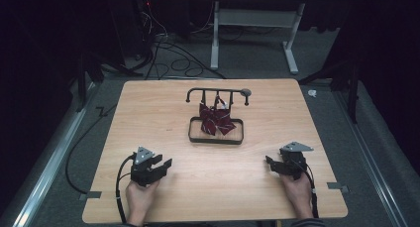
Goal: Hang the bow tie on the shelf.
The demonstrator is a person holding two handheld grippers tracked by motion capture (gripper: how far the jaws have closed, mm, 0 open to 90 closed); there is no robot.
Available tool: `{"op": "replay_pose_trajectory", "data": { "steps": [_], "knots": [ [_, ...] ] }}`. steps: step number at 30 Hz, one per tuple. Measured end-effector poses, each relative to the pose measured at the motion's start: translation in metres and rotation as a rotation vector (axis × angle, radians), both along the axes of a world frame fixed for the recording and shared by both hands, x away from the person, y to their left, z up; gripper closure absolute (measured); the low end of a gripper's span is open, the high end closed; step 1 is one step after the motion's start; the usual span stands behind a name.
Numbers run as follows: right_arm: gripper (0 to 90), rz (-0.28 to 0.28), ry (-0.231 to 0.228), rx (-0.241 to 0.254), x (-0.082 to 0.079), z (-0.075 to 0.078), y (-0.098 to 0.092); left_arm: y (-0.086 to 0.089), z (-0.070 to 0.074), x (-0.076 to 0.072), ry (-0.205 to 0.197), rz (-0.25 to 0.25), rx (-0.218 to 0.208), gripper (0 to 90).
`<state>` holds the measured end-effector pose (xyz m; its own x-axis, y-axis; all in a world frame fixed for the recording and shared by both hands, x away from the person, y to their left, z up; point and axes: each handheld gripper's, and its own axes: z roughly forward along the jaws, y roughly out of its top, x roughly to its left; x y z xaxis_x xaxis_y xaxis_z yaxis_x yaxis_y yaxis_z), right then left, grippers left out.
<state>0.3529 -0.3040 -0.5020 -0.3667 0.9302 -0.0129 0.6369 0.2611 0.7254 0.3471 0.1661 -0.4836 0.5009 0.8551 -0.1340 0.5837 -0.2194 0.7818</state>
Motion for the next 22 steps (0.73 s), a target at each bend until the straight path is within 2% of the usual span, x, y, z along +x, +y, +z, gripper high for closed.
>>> {"op": "replay_pose_trajectory", "data": {
  "steps": [6,11,16,22],
  "knots": [
    [34.4,0.001,0.001,0.000,0.000,0.000,0.000,-0.004,-0.014,0.002,-0.004,0.028,0.065,46.1],
    [34.4,0.001,0.001,0.000,0.000,0.000,0.000,-0.006,-0.023,0.005,0.005,0.055,0.084,44.1],
    [34.4,0.000,0.001,0.000,0.000,0.000,0.000,-0.009,-0.023,0.009,0.002,0.068,0.092,42.4],
    [34.5,0.000,0.001,0.000,0.000,0.000,0.000,-0.014,-0.024,0.011,-0.003,0.058,0.125,36.9]
  ]
}}
